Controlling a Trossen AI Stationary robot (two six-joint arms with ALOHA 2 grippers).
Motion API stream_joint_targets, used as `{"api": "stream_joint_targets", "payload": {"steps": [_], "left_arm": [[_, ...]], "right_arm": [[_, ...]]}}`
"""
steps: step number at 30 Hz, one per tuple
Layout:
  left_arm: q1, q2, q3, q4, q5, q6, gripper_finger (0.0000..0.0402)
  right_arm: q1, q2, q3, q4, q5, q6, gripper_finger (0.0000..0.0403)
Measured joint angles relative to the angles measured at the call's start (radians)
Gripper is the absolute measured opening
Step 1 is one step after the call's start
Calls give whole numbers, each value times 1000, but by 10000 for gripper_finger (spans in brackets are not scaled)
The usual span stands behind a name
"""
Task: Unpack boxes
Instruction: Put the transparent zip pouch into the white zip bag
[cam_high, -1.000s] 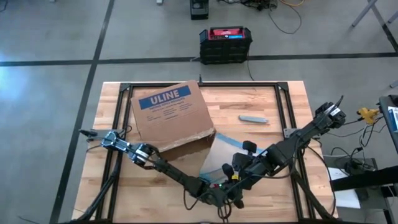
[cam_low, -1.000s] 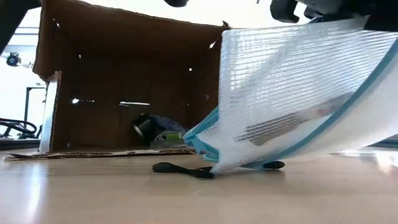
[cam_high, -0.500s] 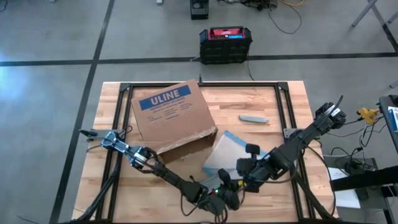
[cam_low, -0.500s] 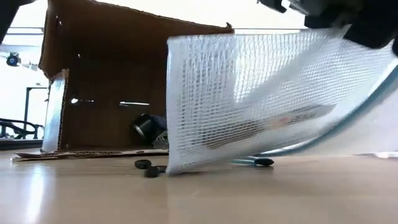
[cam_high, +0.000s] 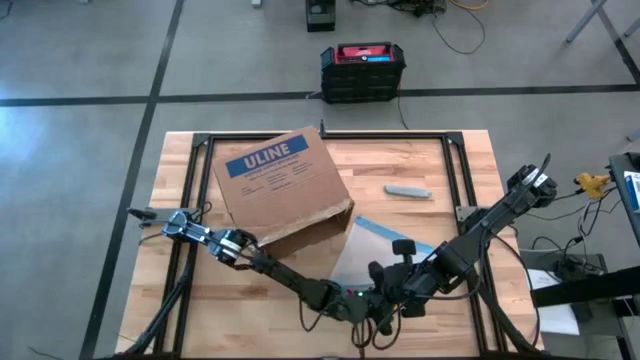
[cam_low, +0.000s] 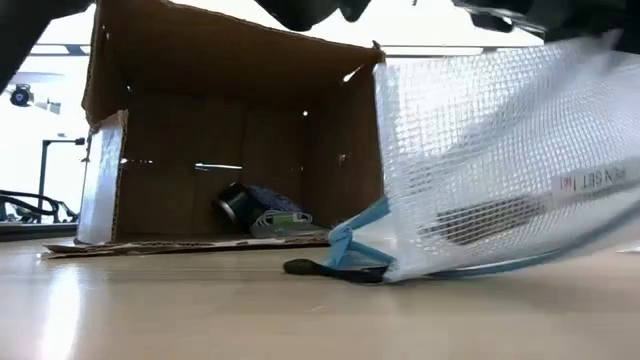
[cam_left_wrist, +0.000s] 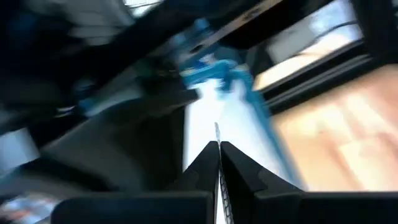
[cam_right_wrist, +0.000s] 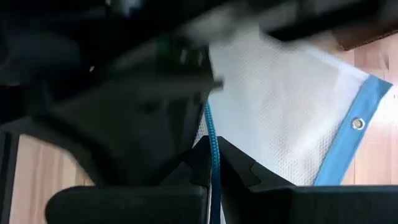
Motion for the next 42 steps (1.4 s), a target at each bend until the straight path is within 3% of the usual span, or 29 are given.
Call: {"api": "stream_joint_targets", "payload": {"steps": [6, 12, 18, 28, 32, 36, 42], "left_arm": [[11, 0, -1, -179, 16, -106, 18], [-9, 0, 14, -273, -50, -105, 66], [-31, -2, 99, -512, -139, -155, 108], [-68, -3, 264, -1135, -176, -658, 139], [-79, -4, 281, -1308, -175, -839, 136], [-91, -4, 282, -1354, -171, -903, 115], [-95, -4, 282, -1321, -218, -854, 12]], "right_arm": [[0, 0, -6, 21, 0, 2, 0], [0, 0, -9, 22, 1, 27, 0], [0, 2, -10, 21, 1, 27, 0], [0, 9, -11, 22, 1, 34, 0], [-1, 10, -11, 22, 5, 34, 0], [-1, 10, -11, 21, 11, 34, 0], [-1, 10, -11, 21, 21, 34, 0]]}}
